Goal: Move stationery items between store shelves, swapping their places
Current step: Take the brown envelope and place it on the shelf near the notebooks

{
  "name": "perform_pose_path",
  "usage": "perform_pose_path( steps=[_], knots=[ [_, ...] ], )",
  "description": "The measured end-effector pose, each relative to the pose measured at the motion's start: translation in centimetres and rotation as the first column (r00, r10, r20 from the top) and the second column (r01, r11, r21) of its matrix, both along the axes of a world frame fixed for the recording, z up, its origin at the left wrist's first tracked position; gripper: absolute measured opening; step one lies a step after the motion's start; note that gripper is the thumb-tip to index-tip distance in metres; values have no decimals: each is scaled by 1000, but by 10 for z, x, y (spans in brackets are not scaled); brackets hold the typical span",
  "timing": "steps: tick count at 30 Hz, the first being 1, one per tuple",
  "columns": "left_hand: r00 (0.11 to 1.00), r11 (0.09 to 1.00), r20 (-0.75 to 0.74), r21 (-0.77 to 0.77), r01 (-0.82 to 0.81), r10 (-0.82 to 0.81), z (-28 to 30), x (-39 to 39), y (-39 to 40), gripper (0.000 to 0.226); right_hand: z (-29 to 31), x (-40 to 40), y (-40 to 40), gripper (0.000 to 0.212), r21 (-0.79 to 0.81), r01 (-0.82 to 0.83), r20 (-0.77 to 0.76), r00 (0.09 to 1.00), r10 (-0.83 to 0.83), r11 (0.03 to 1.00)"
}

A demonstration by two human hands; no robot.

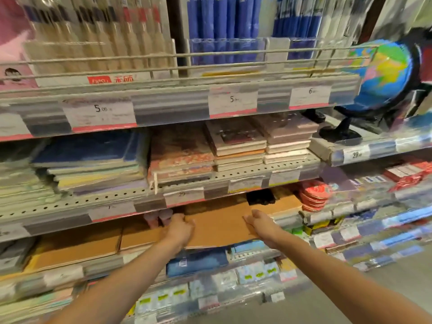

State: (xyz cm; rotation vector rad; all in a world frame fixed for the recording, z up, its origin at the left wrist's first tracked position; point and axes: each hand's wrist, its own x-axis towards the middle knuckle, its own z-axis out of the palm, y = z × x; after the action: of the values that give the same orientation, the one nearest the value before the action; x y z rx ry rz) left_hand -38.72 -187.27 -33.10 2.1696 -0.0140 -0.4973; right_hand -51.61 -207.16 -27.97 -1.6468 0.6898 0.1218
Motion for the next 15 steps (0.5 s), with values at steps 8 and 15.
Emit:
perform_pose_path(
  steps=[8,15],
  knots=[
    [964,942,158,294,163,-216,52,-42,-30,81,-17,39,-28,23,-381,-185,-117,982,151,906],
    [935,821,129,528,218,-331,60,-48,-41,96,-5,40,-29,53,-526,-279,-128,960,250,803]
  ],
)
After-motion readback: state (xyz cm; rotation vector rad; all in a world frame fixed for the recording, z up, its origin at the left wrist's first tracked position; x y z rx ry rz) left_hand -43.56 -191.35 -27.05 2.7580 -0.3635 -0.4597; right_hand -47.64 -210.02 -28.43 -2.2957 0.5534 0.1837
